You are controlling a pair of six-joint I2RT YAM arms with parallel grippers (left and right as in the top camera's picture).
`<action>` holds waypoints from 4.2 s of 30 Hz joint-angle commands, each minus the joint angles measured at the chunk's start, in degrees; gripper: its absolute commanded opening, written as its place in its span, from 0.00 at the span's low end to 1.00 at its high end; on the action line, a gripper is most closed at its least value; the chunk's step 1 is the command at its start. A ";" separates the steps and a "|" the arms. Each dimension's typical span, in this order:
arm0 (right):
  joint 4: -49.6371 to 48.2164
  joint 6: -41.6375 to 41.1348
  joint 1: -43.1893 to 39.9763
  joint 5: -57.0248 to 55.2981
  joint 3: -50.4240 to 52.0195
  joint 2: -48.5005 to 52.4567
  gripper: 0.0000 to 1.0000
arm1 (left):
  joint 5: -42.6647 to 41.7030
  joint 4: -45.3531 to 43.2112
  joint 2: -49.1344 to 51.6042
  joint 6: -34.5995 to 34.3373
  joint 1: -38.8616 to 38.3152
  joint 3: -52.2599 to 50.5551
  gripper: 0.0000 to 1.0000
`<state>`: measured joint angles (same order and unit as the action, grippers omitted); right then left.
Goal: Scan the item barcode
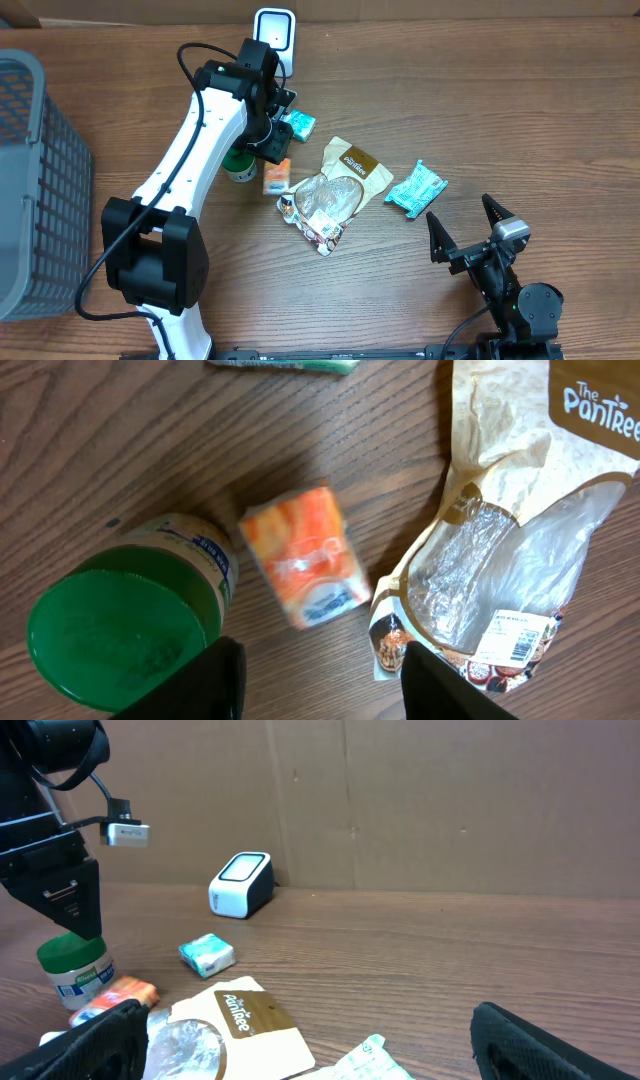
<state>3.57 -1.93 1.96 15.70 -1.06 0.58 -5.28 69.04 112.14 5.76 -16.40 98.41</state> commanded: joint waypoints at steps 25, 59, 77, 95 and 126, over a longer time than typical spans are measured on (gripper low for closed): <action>-0.35 -0.22 -0.11 0.04 0.61 -0.42 1.00 | -5.09 1.42 -9.68 -4.44 39.30 15.21 1.00; -3.39 0.98 -0.11 -7.58 0.59 -0.42 1.00 | -5.22 1.03 -8.61 -0.59 38.88 15.19 1.00; 26.40 -6.64 -0.09 13.66 -39.34 36.52 1.00 | -5.22 1.01 -8.61 -0.59 38.88 15.19 1.00; 50.69 -22.40 2.27 13.55 -63.12 93.00 0.60 | -5.22 1.03 -8.61 -0.59 38.88 15.19 0.99; 32.20 -38.34 8.63 -10.49 -47.91 92.87 0.11 | -5.22 1.03 -8.61 -0.59 38.88 15.19 1.00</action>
<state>35.66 -44.64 10.26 7.97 -50.06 94.08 -10.46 70.22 102.94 3.62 22.87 113.36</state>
